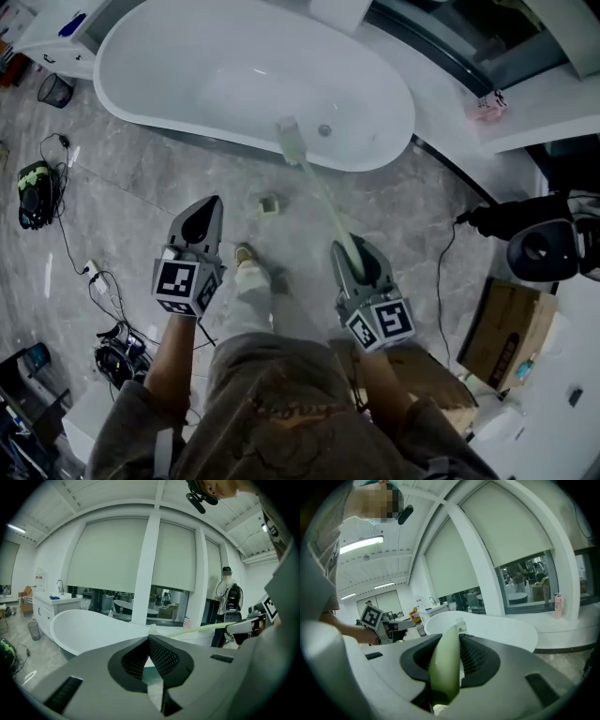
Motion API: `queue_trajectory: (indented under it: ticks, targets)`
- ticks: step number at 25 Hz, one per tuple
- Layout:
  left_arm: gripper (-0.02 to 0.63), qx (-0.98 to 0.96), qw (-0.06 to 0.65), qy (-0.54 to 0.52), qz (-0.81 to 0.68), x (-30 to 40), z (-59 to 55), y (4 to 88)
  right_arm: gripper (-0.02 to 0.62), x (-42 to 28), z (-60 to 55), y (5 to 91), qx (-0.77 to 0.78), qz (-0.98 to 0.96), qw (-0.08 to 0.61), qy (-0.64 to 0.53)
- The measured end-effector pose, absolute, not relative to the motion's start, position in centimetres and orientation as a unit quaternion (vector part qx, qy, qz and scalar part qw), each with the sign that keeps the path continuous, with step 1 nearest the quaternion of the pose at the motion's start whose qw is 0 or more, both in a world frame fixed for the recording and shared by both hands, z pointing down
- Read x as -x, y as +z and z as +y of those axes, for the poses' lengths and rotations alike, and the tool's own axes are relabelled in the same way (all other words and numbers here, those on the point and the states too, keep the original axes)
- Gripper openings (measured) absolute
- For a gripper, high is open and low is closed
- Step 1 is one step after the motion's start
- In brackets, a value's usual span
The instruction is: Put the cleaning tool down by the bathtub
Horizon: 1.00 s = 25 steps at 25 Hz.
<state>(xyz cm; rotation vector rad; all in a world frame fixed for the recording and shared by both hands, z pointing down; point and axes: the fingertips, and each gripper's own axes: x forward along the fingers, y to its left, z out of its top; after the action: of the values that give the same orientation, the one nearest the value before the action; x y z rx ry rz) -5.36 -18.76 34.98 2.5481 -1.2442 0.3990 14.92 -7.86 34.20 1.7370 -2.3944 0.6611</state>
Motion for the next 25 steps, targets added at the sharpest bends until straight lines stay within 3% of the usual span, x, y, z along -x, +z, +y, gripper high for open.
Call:
queue_trajectory:
  ticks: [25]
  targets:
    - [-0.002, -0.878, 0.167, 0.141, -0.426, 6.1, -18.6, 52.3, 0.117, -10.0, -6.9, 53.4, -0.543, -0.781, 0.109, 0.289]
